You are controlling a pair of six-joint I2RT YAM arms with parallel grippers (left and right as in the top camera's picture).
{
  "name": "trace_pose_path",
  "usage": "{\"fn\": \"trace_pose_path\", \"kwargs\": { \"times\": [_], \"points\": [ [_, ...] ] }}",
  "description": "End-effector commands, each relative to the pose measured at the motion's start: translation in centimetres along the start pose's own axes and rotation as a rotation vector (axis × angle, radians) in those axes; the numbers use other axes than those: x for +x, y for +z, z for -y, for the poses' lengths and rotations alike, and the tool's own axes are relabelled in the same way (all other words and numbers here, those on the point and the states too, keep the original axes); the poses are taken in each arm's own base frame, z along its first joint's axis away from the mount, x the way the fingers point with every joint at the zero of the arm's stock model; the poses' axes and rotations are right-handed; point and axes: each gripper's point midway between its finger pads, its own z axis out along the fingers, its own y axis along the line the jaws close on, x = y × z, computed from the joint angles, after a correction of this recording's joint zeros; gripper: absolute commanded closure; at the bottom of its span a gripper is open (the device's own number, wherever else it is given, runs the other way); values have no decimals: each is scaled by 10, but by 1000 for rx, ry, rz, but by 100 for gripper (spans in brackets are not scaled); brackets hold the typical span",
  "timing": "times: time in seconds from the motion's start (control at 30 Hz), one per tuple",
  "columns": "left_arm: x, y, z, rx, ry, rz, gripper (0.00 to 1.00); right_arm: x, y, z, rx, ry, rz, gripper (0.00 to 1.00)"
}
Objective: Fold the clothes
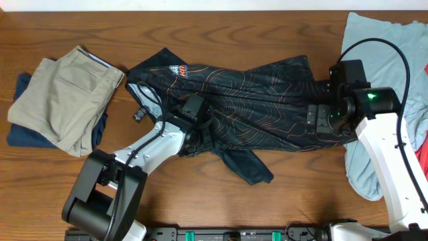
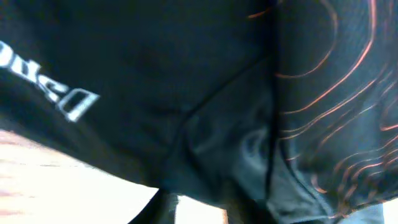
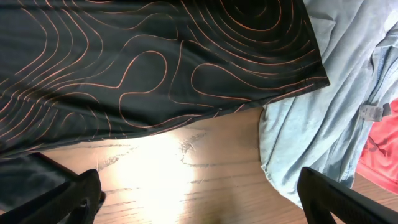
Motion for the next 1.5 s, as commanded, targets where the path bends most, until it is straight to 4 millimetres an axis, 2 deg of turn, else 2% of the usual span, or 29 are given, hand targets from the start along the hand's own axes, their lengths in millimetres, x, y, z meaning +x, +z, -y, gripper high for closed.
{"fn": "trace_pose_path", "kwargs": {
  "times": [0.0, 0.23, 0.3, 0.43, 0.53, 0.57, 0.63, 0.7, 0.87, 1.0, 1.1, 1.3, 1.47],
  "points": [
    [-1, 5, -16, -71, -3, 13, 94, -4, -6, 5, 1, 33, 23, 1],
    [-3, -5, -46, -146, -37, -11, 94, -3, -6, 5, 3, 32, 17, 1],
    [-7, -17, -64, -178, -56, -18, 94, -2, -6, 5, 3, 32, 16, 1],
    [-27, -58, -114, -295, -173, 43, 94, -3, -6, 5, 3, 32, 17, 1],
    [-37, -80, -123, -227, -243, 77, 94, -3, -6, 5, 2, 33, 19, 1],
    [-37, -84, -119, -172, -265, 71, 86, -3, -6, 5, 2, 33, 20, 1],
    [-33, -87, -108, -85, -281, 46, 44, -3, -6, 5, 2, 33, 20, 1],
    [-25, -86, -98, -41, -280, 2, 33, -3, -6, 5, 1, 33, 20, 1],
    [1, -69, -91, -50, -232, -72, 28, -3, -6, 5, 2, 33, 19, 1],
    [14, -48, -87, -47, -181, -77, 22, -3, -6, 5, 2, 33, 20, 1],
    [22, -33, -87, -41, -182, -68, 21, -3, -6, 5, 2, 33, 19, 1],
    [26, -17, -102, -93, -225, -29, 19, -2, -6, 5, 3, 32, 16, 1],
    [21, -8, -92, -46, -199, 4, 20, -3, -6, 5, 2, 33, 17, 1]
  ]
}}
